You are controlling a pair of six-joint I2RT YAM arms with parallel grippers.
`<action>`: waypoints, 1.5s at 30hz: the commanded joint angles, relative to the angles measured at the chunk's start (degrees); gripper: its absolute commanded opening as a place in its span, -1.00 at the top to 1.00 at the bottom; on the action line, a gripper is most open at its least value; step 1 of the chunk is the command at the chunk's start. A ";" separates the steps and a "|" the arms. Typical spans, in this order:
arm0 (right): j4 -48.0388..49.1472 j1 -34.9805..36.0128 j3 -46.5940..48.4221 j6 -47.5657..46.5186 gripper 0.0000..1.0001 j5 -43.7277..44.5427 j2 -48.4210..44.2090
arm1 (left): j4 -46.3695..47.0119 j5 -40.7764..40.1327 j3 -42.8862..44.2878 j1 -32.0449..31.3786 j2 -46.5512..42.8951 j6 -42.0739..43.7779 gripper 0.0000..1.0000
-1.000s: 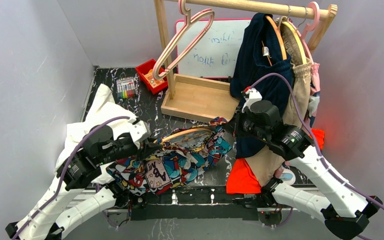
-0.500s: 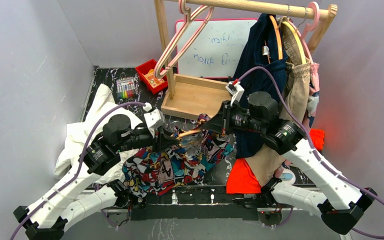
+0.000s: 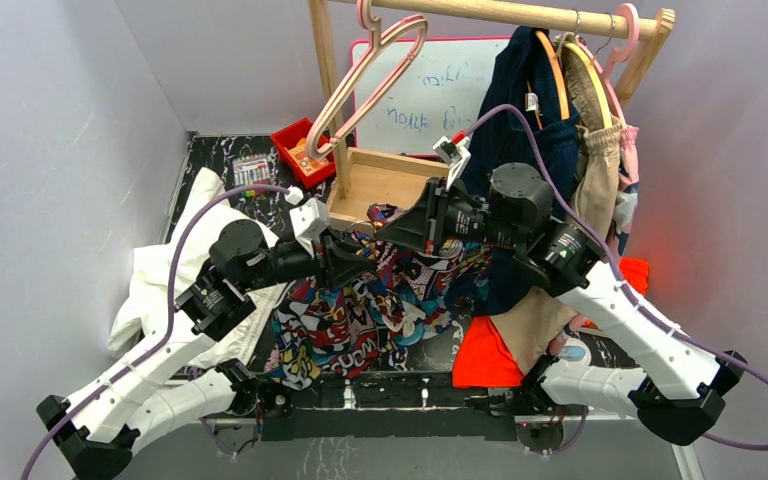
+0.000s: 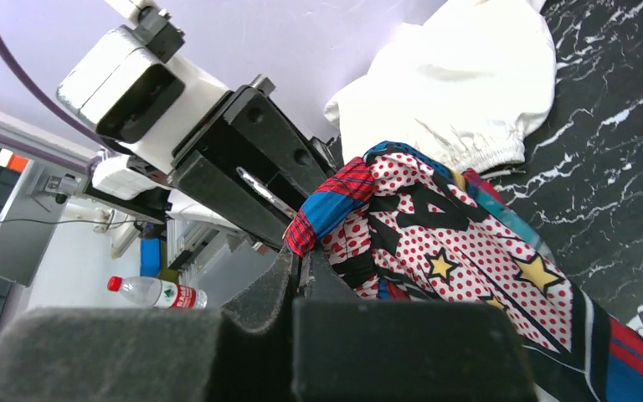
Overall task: Place the shorts on the hanger
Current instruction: Hang the shorts on the hanger.
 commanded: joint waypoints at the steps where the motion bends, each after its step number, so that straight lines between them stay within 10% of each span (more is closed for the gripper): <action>1: 3.32 3.92 4.18 -1.66 1.00 3.30 1.12 | 11.09 1.49 1.53 0.24 1.02 -1.82 1.00; 8: 3.67 4.36 -6.19 -3.14 1.00 3.87 -0.24 | 16.11 0.04 -2.98 0.24 -0.05 -3.81 1.00; 13: -0.65 4.38 -6.74 -7.98 0.18 3.72 -1.39 | 17.98 0.37 -5.07 0.21 -2.11 -4.55 1.00; 20: -8.00 4.36 -2.32 -16.26 -0.19 5.26 -3.24 | 17.78 3.28 -7.17 0.26 -3.91 -5.68 1.00; 35: -15.74 4.31 3.45 -30.41 -0.36 7.64 -8.72 | 15.50 12.11 -7.48 0.24 -6.52 -9.61 1.00; 45: -3.70 4.36 2.91 -28.89 -0.37 -4.00 -7.01 | 15.20 16.40 -5.98 0.24 -4.81 -11.26 1.00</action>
